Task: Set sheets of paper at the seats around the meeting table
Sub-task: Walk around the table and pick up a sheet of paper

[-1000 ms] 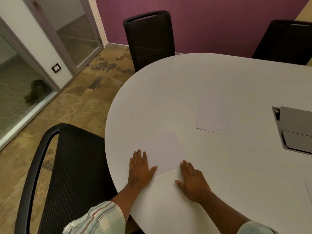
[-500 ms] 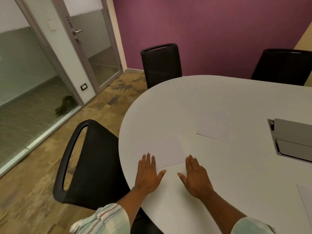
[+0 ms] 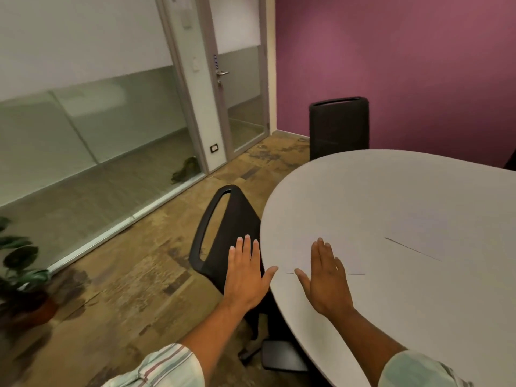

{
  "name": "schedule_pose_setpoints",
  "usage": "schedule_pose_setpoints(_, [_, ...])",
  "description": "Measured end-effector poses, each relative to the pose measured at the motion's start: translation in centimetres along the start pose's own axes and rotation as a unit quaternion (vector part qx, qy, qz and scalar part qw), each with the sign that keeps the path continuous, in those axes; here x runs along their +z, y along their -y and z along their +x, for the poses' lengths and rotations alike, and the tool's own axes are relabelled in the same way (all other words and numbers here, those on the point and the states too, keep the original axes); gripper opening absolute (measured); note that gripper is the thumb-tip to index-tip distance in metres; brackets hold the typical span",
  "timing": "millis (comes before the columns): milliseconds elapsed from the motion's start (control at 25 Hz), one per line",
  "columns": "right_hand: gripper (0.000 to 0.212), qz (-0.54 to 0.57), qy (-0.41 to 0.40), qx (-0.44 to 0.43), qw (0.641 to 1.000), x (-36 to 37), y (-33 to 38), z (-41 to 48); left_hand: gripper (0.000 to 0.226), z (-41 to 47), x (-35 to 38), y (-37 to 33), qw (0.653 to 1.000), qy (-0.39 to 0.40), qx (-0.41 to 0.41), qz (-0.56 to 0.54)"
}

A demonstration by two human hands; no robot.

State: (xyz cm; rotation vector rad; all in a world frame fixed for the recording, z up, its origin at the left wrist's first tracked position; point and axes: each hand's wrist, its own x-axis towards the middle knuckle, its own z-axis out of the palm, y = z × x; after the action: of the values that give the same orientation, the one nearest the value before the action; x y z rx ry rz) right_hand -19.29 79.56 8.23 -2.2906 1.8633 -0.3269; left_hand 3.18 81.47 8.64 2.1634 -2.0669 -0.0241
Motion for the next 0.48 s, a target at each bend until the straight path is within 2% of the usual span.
schedule_pose_setpoints(200, [0.091, -0.028, -0.009, -0.056, 0.998, 1.2, 10.2, 4.4, 0.095, -0.2, -4.0, 10.0, 0.996, -0.067, -0.061, -0.027])
schedule_pose_setpoints(480, [0.082, -0.013, -0.052, -0.128, 0.990, 3.8, 27.5, 11.5, 0.095, 0.4, -6.5, 28.7, 0.990, -0.075, -0.110, -0.038])
